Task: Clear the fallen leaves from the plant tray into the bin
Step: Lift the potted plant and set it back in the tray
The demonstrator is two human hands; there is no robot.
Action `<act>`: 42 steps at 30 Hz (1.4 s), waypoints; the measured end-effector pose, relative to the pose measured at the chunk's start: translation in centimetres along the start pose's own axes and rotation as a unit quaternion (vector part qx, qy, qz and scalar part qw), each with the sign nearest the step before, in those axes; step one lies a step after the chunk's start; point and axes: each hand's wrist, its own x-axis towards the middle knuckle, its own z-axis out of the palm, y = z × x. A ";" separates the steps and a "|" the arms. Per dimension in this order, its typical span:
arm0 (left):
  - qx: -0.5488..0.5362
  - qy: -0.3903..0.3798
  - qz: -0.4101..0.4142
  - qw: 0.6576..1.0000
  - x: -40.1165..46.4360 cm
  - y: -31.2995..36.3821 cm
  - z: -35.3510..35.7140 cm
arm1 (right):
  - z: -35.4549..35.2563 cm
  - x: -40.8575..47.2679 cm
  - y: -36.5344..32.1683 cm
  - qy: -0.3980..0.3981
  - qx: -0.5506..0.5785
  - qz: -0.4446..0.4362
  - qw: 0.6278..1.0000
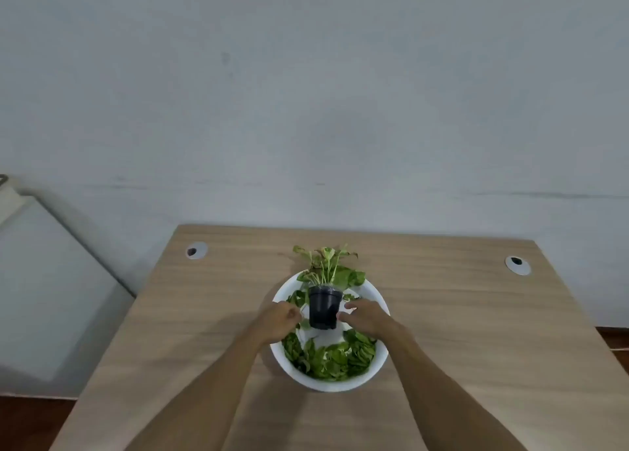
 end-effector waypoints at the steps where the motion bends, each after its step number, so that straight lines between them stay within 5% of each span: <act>1: -0.017 0.015 -0.001 1.000 0.4 -0.2 0.2 | 0.1 0.4 0.0 -0.003 0.006 0.000 1.000; 24: -0.345 0.031 -0.097 0.933 6.3 0.1 2.2 | 1.5 4.4 0.5 -0.014 0.233 0.050 0.971; 33: -0.343 0.113 -0.015 0.932 6.2 3.0 -0.2 | -2.3 4.8 -1.1 0.044 0.224 -0.023 0.973; 42: -0.326 0.192 -0.008 0.925 6.4 2.2 3.0 | 1.7 4.8 -0.4 0.114 0.254 -0.061 0.958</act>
